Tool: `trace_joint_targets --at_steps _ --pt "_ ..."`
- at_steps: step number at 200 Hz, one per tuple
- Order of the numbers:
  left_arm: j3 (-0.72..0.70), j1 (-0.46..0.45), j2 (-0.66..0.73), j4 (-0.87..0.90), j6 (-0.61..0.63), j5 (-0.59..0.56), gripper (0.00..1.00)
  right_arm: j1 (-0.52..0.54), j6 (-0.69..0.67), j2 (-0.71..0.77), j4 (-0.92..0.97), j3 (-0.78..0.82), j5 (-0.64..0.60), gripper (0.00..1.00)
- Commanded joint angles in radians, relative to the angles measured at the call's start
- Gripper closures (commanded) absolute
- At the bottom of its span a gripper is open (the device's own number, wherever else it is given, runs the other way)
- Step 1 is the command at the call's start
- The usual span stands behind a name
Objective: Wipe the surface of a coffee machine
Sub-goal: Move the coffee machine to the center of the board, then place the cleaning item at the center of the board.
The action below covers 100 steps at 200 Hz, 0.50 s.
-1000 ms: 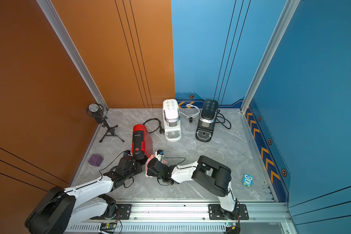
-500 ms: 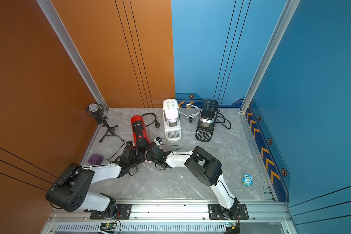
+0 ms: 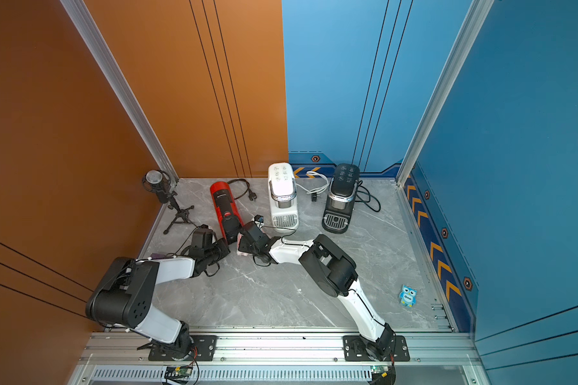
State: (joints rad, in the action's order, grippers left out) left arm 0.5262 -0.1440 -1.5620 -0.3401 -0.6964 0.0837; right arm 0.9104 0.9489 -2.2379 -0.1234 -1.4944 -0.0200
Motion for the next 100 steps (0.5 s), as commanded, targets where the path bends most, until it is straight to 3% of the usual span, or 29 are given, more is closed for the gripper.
trace_joint_targets --at_steps 1,50,84,100 --pt "-0.009 0.007 0.041 0.022 -0.008 0.005 1.00 -0.010 -0.034 0.064 0.074 0.094 -0.012 1.00" --pt "-0.108 -0.067 0.314 0.164 -0.072 -0.043 1.00 0.008 -0.049 0.372 0.164 0.405 -0.088 1.00" --pt "-0.081 -0.346 0.577 0.466 -0.061 -0.231 1.00 -0.007 -0.062 0.628 0.335 0.632 -0.140 1.00" --pt "-0.077 -0.466 0.681 0.520 -0.089 -0.289 1.00 -0.018 -0.061 0.760 0.429 0.722 -0.178 1.00"
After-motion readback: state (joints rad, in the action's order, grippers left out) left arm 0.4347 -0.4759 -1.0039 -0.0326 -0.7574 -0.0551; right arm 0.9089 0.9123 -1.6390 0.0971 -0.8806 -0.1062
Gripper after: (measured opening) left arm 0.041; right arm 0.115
